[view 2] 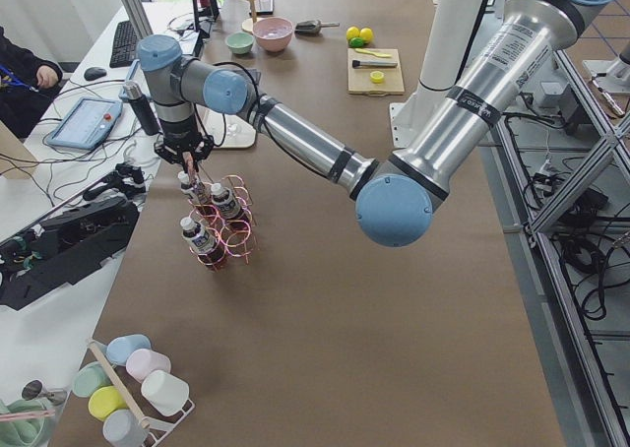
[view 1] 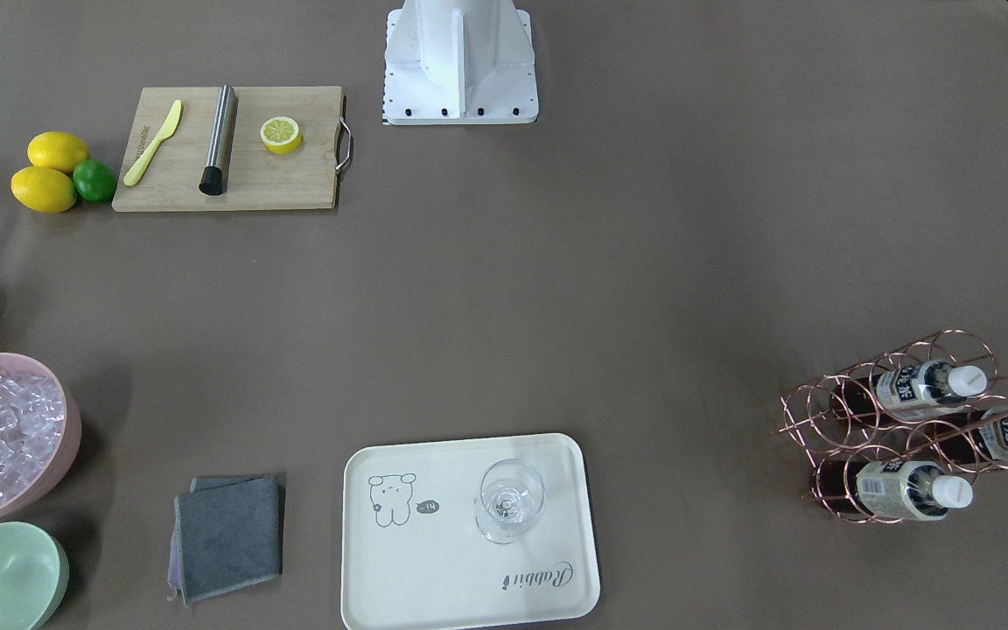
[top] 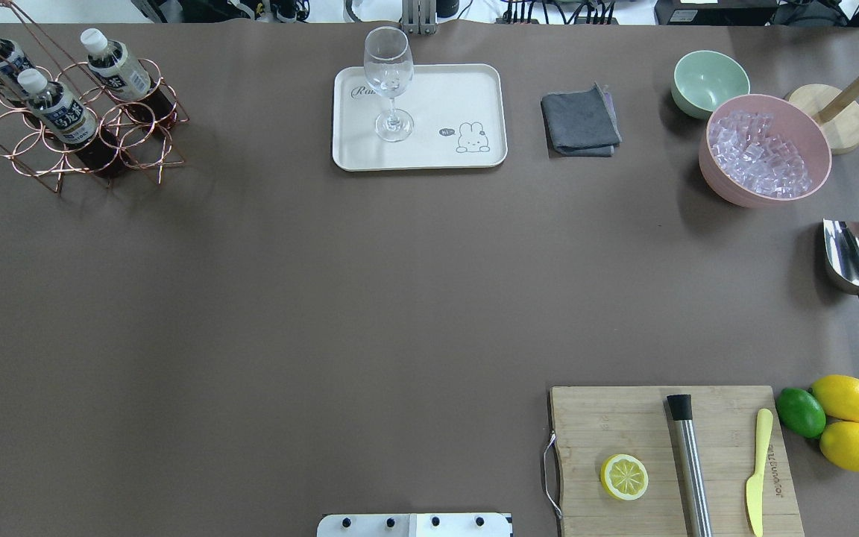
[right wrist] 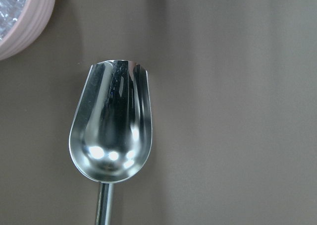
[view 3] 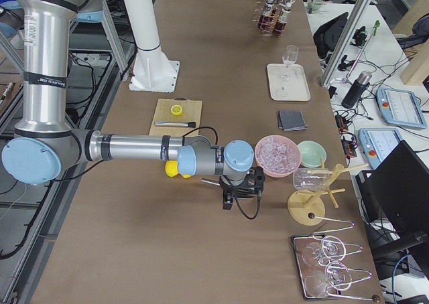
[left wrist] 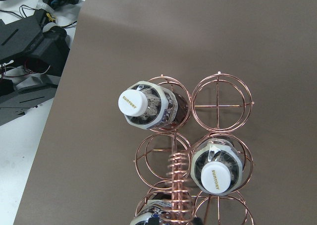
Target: Take tea from basket to plate
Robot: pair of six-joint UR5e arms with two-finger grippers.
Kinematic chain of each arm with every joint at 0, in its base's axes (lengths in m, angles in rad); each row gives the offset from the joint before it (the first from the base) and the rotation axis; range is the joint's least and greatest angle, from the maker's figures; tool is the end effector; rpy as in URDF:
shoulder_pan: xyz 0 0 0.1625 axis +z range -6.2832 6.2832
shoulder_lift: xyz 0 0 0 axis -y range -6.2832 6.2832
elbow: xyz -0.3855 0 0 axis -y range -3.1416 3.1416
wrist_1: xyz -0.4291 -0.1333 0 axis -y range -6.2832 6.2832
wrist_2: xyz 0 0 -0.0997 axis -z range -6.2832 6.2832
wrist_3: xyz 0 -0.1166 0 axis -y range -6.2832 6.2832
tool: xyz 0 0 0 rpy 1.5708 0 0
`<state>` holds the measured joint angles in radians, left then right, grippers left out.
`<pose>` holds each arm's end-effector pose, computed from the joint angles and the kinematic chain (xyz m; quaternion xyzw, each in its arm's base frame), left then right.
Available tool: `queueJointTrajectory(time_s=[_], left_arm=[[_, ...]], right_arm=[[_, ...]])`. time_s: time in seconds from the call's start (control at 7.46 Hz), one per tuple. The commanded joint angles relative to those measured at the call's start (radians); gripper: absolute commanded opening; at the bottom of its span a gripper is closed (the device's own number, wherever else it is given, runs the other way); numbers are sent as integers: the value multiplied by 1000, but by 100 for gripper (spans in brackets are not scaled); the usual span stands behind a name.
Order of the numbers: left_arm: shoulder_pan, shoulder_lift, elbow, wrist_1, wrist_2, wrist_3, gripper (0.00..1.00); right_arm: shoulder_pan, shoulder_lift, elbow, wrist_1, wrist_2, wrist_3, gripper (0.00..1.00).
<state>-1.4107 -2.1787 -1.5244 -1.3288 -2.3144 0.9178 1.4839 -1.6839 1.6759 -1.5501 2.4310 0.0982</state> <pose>0.0587 -0.7047 0.3006 0.2704 0.2784 0.5217 0.7598 0.0026 -0.4883 0.6238 -0.0328 -0.4157 0.0025 0.9089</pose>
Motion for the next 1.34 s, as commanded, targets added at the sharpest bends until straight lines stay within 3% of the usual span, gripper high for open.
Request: queueJointTrajectory(time_s=[0.0,0.27,0.94,1.07,1.21], left_arm=[[-5,-13,-178,196,0,19,0],[-5,-16,-284,297,-55,12,0],[64,-4,-538,375,-105,-123,0],[99,3,-598,396,-127,-170,0],[146,2,-658,396,-128,-356,0]], right_arm=[[1,-19,5,-2,6,-1,100],[4,-46,13,1,40,-2,100],[6,-37,8,1,25,-3,100],[6,-36,8,1,25,-2,100],[6,-36,10,1,25,-2,100]])
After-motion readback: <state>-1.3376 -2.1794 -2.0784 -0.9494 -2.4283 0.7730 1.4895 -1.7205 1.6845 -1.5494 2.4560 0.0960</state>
